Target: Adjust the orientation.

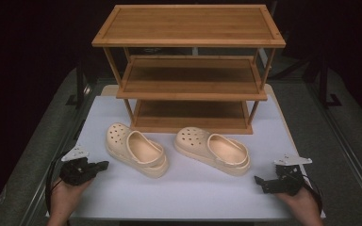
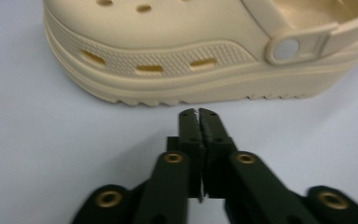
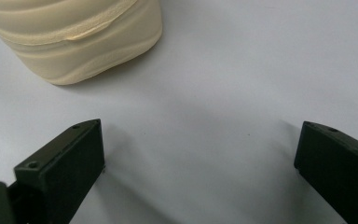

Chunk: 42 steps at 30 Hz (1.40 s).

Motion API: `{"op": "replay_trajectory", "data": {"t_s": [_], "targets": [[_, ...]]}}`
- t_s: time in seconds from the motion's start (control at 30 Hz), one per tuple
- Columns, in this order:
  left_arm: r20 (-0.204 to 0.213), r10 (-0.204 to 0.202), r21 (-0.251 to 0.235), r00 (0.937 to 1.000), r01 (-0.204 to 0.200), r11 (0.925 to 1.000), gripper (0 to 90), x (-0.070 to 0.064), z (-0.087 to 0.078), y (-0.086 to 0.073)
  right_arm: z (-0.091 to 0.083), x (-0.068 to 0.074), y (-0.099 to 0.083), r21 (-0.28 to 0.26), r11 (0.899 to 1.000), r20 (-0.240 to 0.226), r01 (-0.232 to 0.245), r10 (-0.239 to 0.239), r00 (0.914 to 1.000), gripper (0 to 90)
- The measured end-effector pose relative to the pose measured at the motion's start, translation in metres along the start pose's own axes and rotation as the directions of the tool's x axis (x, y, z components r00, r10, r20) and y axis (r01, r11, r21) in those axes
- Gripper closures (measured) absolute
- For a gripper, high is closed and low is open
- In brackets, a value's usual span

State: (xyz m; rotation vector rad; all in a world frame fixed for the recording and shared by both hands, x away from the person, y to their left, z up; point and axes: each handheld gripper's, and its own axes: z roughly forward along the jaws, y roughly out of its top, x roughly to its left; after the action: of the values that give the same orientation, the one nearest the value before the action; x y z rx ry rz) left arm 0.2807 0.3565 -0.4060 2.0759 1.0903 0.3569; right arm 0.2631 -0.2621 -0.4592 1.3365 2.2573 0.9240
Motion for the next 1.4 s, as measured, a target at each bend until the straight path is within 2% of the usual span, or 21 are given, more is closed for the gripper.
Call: {"op": "replay_trajectory", "data": {"t_s": [0.07, 0.2, 0.5, 0.63, 0.83, 0.9, 1.03, 1.13, 1.3, 1.4], "targets": [[-0.011, -0.002, 0.007, 0.9999, 0.002, 1.0000, 90.0, 0.004, 0.000, 0.004, 0.000, 0.000, 0.000, -0.002, 1.000, 0.000, 0.002, -0.002, 1.0000, 1.1], [0.016, -0.029, 0.000, 0.9995, 0.029, 0.9996, 89.9, 0.012, 0.001, 0.012, 0.000, 0.000, 0.000, -0.002, 1.000, -0.001, 0.001, -0.001, 1.0000, 1.1], [-0.017, -0.033, -0.007, 0.9993, 0.033, 0.9994, 90.0, 0.025, -0.003, 0.034, 0.000, 0.000, 0.000, -0.003, 1.000, -0.001, 0.003, -0.003, 1.0000, 1.1], [-0.022, -0.041, -0.032, 0.9989, 0.040, 0.9987, 90.0, 0.034, -0.007, 0.047, 0.000, 0.000, 0.000, -0.002, 1.000, -0.001, 0.003, -0.003, 1.0000, 1.1], [-0.055, -0.048, -0.040, 0.9973, 0.046, 0.9981, 90.0, 0.046, -0.008, 0.062, 0.000, 0.000, 0.000, -0.004, 1.000, -0.001, 0.001, -0.001, 1.0000, 1.1], [-0.072, -0.055, -0.047, 0.9959, 0.052, 0.9975, 90.0, 0.054, -0.006, 0.070, 0.000, 0.000, 0.000, -0.004, 1.000, -0.001, 0.001, -0.001, 1.0000, 1.1], [-0.089, -0.061, -0.049, 0.9941, 0.057, 0.9972, 90.0, 0.062, -0.003, 0.076, 0.000, 0.000, 0.000, -0.004, 1.000, -0.001, 0.001, -0.001, 1.0000, 1.1], [-0.114, -0.067, -0.045, 0.9913, 0.062, 0.9970, 90.0, 0.073, 0.006, 0.084, 0.000, 0.000, 0.000, -0.003, 1.000, -0.001, 0.001, -0.001, 1.0000, 1.1], [-0.116, -0.076, -0.046, 0.9903, 0.072, 0.9964, 90.0, 0.087, 0.019, 0.094, 0.000, 0.000, 0.000, -0.003, 1.000, -0.002, 0.001, -0.001, 1.0000, 1.1], [-0.102, -0.087, -0.061, 0.9910, 0.082, 0.9948, 90.0, 0.094, 0.030, 0.098, 0.000, -0.001, 0.000, -0.003, 1.000, -0.002, 0.001, -0.001, 1.0000, 1.1]]}}
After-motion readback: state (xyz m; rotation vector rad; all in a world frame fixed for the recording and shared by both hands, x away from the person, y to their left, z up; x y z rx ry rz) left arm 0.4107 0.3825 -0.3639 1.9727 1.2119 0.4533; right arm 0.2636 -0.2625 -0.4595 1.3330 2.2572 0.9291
